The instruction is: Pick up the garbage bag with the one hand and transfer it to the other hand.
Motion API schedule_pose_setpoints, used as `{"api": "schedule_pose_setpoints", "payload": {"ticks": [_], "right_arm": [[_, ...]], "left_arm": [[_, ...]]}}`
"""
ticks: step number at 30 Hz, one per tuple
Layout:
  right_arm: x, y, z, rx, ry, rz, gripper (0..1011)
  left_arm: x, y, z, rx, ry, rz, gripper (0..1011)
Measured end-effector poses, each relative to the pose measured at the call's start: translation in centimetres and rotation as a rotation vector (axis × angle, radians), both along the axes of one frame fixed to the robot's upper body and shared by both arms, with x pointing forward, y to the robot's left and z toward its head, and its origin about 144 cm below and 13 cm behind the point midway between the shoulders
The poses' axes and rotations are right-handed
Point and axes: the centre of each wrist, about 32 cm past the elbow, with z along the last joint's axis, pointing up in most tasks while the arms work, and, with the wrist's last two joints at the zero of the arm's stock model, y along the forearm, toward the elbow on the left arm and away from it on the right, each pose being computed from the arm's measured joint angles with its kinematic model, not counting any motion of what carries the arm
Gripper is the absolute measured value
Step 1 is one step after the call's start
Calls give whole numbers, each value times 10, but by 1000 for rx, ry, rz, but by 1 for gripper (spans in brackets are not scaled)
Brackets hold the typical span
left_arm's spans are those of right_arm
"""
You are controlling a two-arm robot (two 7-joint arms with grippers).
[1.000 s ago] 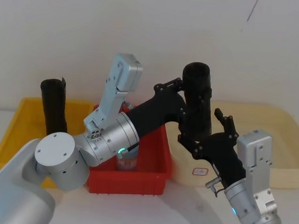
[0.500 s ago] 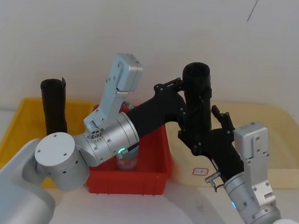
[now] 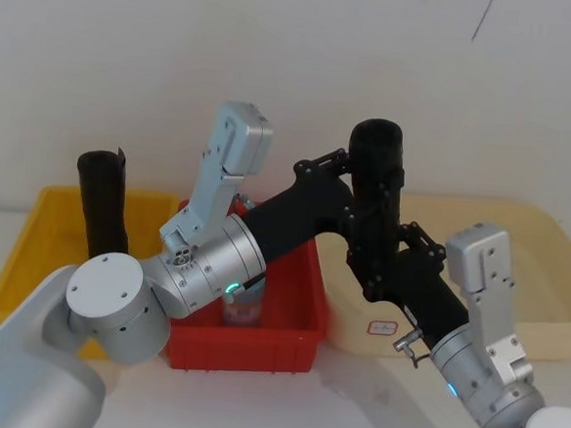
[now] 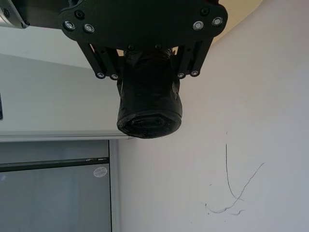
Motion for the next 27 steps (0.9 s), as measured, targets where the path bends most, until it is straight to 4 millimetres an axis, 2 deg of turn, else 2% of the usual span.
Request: {"api": "schedule_pose_setpoints", "payload": {"ticks": [11, 17, 21, 27], "right_arm": [[2, -1, 4, -5, 19, 7, 529], [3, -1, 5, -5, 20, 5, 529], [4, -2, 6, -2, 19, 1, 529], [6, -3, 7, 10, 22, -22, 529]], "left_arm": [[0, 0, 0, 0, 0, 0, 466], [0, 0, 0, 0, 0, 0, 670], [0, 0, 0, 0, 0, 0, 739], [0, 0, 0, 0, 0, 0, 938]]}}
